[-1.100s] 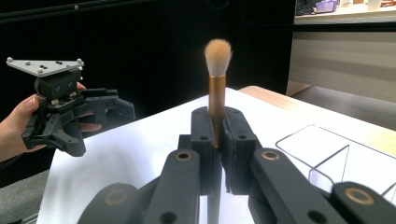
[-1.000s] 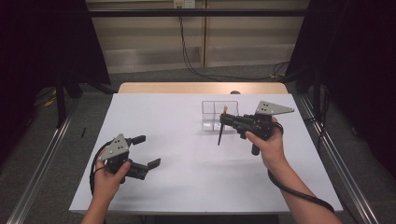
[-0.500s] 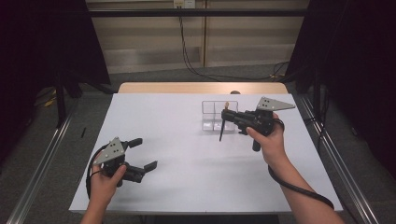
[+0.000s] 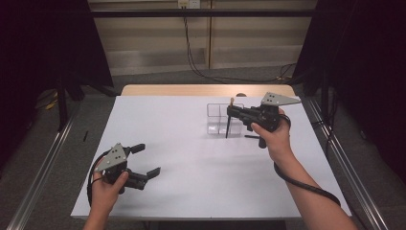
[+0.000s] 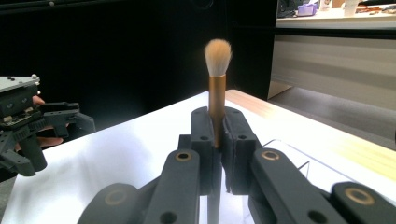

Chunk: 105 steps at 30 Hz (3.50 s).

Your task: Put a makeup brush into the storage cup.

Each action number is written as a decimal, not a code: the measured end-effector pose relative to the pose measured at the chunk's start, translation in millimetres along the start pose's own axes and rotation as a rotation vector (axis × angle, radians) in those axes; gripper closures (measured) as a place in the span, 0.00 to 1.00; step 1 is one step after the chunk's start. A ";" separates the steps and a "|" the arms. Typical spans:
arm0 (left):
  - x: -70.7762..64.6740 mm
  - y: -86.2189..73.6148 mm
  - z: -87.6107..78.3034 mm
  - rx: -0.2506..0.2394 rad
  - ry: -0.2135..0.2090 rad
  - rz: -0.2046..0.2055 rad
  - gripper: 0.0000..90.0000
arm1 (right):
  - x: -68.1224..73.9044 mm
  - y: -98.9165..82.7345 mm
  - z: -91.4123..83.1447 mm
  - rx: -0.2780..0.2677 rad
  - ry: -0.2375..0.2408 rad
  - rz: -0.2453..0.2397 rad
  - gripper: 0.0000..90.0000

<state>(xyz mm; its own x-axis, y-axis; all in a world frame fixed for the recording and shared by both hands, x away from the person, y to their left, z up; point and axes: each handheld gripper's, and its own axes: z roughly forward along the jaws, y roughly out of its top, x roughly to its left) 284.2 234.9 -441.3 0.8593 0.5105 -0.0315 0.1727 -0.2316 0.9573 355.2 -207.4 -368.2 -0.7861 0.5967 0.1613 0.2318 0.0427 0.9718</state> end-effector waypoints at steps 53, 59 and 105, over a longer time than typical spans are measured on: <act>-2.0 -2.5 -0.3 0.009 -0.021 -0.003 0.00 | -34.7 35.1 23.8 -0.017 -0.131 -0.043 0.94; -2.0 -2.8 1.2 0.012 -0.024 0.003 0.00 | -34.9 34.4 27.9 -0.024 -0.134 -0.043 0.94; -3.9 -3.9 1.5 0.025 -0.031 0.016 0.00 | -35.2 15.3 63.3 -0.017 -0.128 -0.063 0.93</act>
<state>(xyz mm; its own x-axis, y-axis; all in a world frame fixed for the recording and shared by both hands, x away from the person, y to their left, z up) 280.8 232.6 -445.3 0.8764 0.4809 -0.0260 0.1711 -0.2605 0.9502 422.7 -177.0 -369.9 -0.7189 0.6907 0.0780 0.1741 0.0702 0.9822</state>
